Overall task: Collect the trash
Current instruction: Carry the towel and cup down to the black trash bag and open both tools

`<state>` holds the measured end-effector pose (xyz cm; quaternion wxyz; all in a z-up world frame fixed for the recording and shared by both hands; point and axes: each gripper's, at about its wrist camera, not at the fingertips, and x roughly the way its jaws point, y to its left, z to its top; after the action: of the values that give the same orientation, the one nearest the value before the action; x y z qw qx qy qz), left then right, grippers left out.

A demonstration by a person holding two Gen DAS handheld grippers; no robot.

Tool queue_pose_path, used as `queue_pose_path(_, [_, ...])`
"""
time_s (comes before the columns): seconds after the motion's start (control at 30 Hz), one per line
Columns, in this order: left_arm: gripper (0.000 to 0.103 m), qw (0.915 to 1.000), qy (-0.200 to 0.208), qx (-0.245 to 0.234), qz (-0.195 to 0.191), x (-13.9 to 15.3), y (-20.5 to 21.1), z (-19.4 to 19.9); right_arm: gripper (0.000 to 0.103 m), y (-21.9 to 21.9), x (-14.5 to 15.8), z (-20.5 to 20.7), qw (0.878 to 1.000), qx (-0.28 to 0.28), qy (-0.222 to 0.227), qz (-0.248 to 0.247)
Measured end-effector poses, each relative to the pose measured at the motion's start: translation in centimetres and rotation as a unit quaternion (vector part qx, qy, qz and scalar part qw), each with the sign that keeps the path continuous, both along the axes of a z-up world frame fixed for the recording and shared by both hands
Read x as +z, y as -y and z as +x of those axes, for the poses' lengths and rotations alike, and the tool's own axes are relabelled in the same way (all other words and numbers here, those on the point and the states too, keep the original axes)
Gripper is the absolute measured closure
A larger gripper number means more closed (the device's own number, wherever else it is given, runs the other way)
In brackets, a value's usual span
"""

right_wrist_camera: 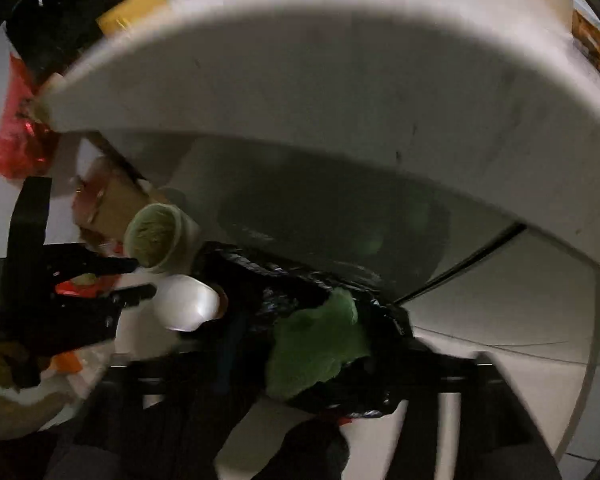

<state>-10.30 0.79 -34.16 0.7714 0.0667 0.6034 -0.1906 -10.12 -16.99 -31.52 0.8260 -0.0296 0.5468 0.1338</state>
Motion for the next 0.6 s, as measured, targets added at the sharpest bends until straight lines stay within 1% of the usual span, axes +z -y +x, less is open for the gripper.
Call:
queue_pose_path(0.03, [0.046, 1.0000, -0.001, 0.003, 0.000, -0.3, -0.3, -0.4, 0.035, -0.2, -0.3, -0.1, 1.000, 0.000, 0.007, -0.012])
queue_pose_path(0.07, [0.044, 1.0000, -0.006, 0.006, 0.000, -0.6, -0.3, -0.4, 0.028, -0.4, -0.5, -0.1, 1.000, 0.003, 0.011, -0.023])
queue_pose_path(0.1, [0.044, 0.9999, -0.010, 0.006, 0.002, -0.9, -0.2, -0.2, 0.028, -0.6, -0.6, -0.2, 0.999, 0.007, 0.016, -0.038])
queue_pose_path(0.17, [0.044, 0.9999, -0.007, 0.002, 0.008, -0.4, -0.3, -0.3, 0.028, -0.6, 0.2, -0.3, 0.999, 0.007, 0.013, -0.035])
queue_pose_path(0.23, [0.044, 1.0000, 0.003, -0.002, -0.003, 0.9, -0.7, -1.0, 0.028, -0.2, 1.7, -0.4, 1.000, 0.005, 0.016, -0.023])
queue_pose_path(0.27, [0.044, 0.9999, 0.012, -0.003, -0.009, 2.4, -1.0, -1.3, 0.028, 0.1, 3.0, -0.5, 1.000, 0.004, 0.020, -0.017])
queue_pose_path(0.33, [0.044, 0.9993, 0.029, -0.005, -0.023, 4.0, -1.8, -2.0, 0.026, 0.8, 6.3, -1.2, 0.999, 0.007, 0.036, -0.003])
queue_pose_path(0.37, [0.040, 0.9983, 0.046, -0.005, -0.036, 6.4, -2.3, -2.4, 0.023, 1.2, 8.9, -1.7, 0.998, 0.008, 0.059, 0.007])
queue_pose_path(0.4, [0.030, 0.9973, 0.059, -0.004, -0.042, 7.6, -2.6, -2.7, 0.014, 1.2, 11.7, -2.2, 0.996, 0.011, 0.088, 0.014])
queue_pose_path(0.43, [0.024, 0.9958, 0.078, 0.001, -0.047, 9.6, -2.8, -3.0, 0.007, 1.4, 14.5, -2.5, 0.992, 0.013, 0.124, 0.020])
queue_pose_path(0.47, [0.017, 0.9929, 0.105, 0.009, -0.056, 12.0, -3.1, -3.2, 0.005, 1.6, 16.8, -2.7, 0.986, 0.012, 0.164, 0.024])
queue_pose_path(0.5, [0.014, 0.9903, 0.123, 0.014, -0.064, 13.3, -3.4, -3.3, 0.005, 2.1, 19.4, -2.7, 0.977, 0.007, 0.214, 0.021])
queue_pose_path(0.53, [0.014, 0.9859, 0.149, 0.023, -0.072, 15.1, -3.6, -3.2, 0.005, 2.5, 21.1, -2.6, 0.970, 0.001, 0.244, 0.017])
queue_pose_path(0.57, [0.014, 0.9834, 0.163, 0.028, -0.074, 16.1, -3.6, -2.9, 0.005, 3.0, 22.9, -1.9, 0.961, -0.014, 0.276, 0.011])
queue_pose_path(0.6, [0.012, 0.9796, 0.185, 0.035, -0.072, 17.6, -3.5, -2.3, 0.005, 3.6, 24.2, -0.9, 0.954, -0.035, 0.299, 0.008])
